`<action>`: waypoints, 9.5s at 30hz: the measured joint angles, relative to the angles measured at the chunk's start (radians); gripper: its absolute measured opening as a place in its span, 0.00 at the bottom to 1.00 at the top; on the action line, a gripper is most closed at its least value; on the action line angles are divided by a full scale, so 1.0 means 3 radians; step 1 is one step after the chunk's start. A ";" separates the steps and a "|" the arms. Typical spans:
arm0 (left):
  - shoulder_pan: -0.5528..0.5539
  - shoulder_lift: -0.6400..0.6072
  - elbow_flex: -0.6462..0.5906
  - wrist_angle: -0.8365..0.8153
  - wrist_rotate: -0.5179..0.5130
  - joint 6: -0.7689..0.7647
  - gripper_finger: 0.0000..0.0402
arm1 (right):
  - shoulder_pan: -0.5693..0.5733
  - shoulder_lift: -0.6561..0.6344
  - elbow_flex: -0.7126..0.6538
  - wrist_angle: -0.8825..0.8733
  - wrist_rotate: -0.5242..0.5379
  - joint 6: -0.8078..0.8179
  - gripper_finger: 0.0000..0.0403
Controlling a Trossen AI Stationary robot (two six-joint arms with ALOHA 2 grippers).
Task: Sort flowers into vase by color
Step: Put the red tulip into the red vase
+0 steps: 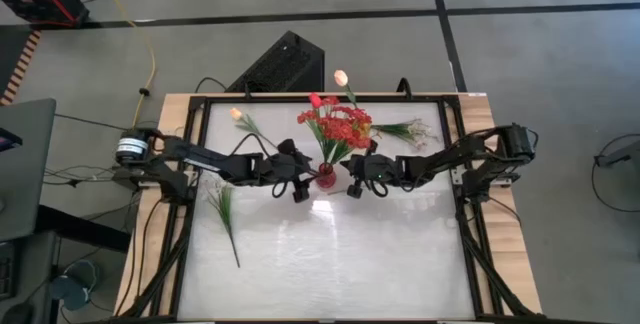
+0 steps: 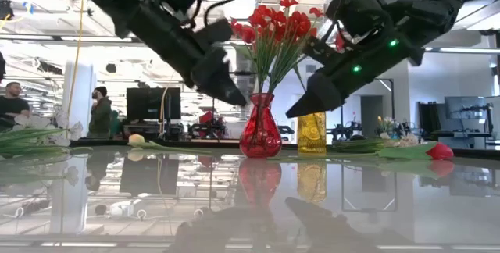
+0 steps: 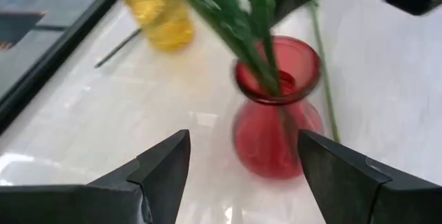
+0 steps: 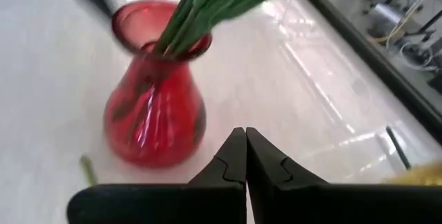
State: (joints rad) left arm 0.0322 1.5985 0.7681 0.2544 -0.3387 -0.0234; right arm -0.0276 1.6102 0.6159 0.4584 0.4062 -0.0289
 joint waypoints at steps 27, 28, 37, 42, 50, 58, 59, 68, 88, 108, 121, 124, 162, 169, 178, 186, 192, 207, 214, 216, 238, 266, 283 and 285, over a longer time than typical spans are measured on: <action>-0.0788 0.1470 0.1738 0.0218 -0.0268 -0.0040 0.52 | 0.1549 -0.1586 -0.0003 -0.3263 -0.0137 0.1982 0.07; -0.0787 0.1603 0.1943 -0.0004 -0.0408 -0.0049 0.51 | 0.1623 -0.1582 -0.0003 -0.3332 -0.0138 0.2072 0.07; -0.0647 0.2634 0.3421 -0.1333 -0.0608 -0.0020 0.46 | 0.2215 -0.1572 -0.0013 -0.3475 0.0055 0.2619 0.07; -0.0474 0.2803 0.3604 -0.1415 -0.0417 -0.0021 0.42 | 0.2406 -0.1574 -0.0014 -0.3479 0.0184 0.2641 0.07; -0.0439 0.2802 0.3693 -0.1382 -0.0396 0.0048 0.37 | 0.2418 -0.1572 -0.0013 -0.3537 0.0236 0.2526 0.07; -0.0284 0.2804 0.3685 -0.1470 -0.0355 0.0043 0.35 | 0.2427 -0.1572 -0.0013 -0.3523 0.0243 0.2513 0.07; -0.0261 0.2804 0.3685 -0.1540 -0.0304 -0.0004 0.35 | 0.2427 -0.1572 -0.0013 -0.3522 0.0251 0.2511 0.07; -0.0137 0.2835 0.3685 -0.1827 0.0304 -0.0239 0.33 | 0.2398 -0.1572 -0.0013 -0.3520 0.0434 0.2316 0.07; -0.0569 0.2327 0.3635 -0.2750 -0.0039 -0.0215 0.00 | 0.2931 -0.1811 -0.0014 -0.3128 0.0548 0.2425 0.07; -0.0889 0.0567 0.1268 -0.0885 -0.0902 -0.0633 0.00 | 0.3771 -0.1339 -0.0014 -0.2374 0.1760 0.2426 0.07; -0.0600 0.0135 -0.0623 0.3585 0.0156 -0.0407 0.00 | 0.3068 -0.0938 -0.0014 -0.1876 0.1568 0.2423 0.07; -0.0558 0.0311 -0.0671 0.4008 0.0154 -0.0434 0.00 | 0.2741 -0.0983 -0.0015 -0.1786 0.1267 0.2116 0.07; -0.0566 0.0588 0.0879 0.2598 0.1625 0.0422 0.00 | 0.1280 -0.1047 -0.0013 0.0946 -0.0786 -0.0233 0.61; -0.0537 0.0588 0.0928 0.2504 0.1515 0.0426 0.00 | 0.1287 -0.1048 -0.0013 0.0956 -0.0578 -0.0397 0.50; -0.0541 0.0588 0.0929 0.2524 0.1444 0.0320 0.00 | 0.1340 -0.1172 -0.0013 0.0751 -0.0333 -0.0432 0.05; -0.0568 0.0588 0.0930 0.2357 0.1424 0.0293 0.18 | 0.1503 -0.1714 -0.0013 -0.0217 -0.0238 0.0234 0.05; -0.0566 0.0588 0.0930 0.2132 0.1541 0.0100 0.38 | 0.1597 -0.2009 -0.0013 -0.0877 -0.0206 0.0885 0.05; -0.0606 0.0588 0.0927 0.1772 0.1887 0.0055 0.54 | 0.1877 -0.1707 0.0597 -0.2125 0.0148 0.1457 0.05; -0.0623 0.0588 0.0927 0.1765 0.1636 0.0137 0.54 | 0.1853 -0.1574 0.0637 -0.2220 0.0164 0.1466 0.05; -0.0612 0.0588 0.0926 0.1806 0.1473 0.0137 0.54 | 0.1817 -0.1537 0.0637 -0.2233 0.0164 0.1453 0.05; -0.0528 0.0847 0.1259 0.1877 0.1189 -0.0047 0.29 | 0.1639 -0.1375 0.0637 -0.2213 0.0134 0.1282 0.07; -0.0573 -0.0684 0.0766 0.0470 -0.0458 0.0532 0.00 | 0.1852 -0.1596 0.0636 -0.2992 0.0162 0.1150 0.59; -0.0354 -0.0685 -0.0050 0.1693 -0.0166 0.0508 0.00 | 0.1862 -0.1595 0.0636 -0.3059 0.0214 0.1102 0.59; -0.0351 -0.0684 -0.0050 0.1640 -0.0170 0.0514 0.00 | 0.1831 -0.1595 0.0636 -0.3059 0.0220 0.1089 0.59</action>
State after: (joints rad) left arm -0.0732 1.3933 0.7532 0.7464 -0.3898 0.1309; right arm 0.5216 1.1316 0.8066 -0.4592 0.4721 0.2979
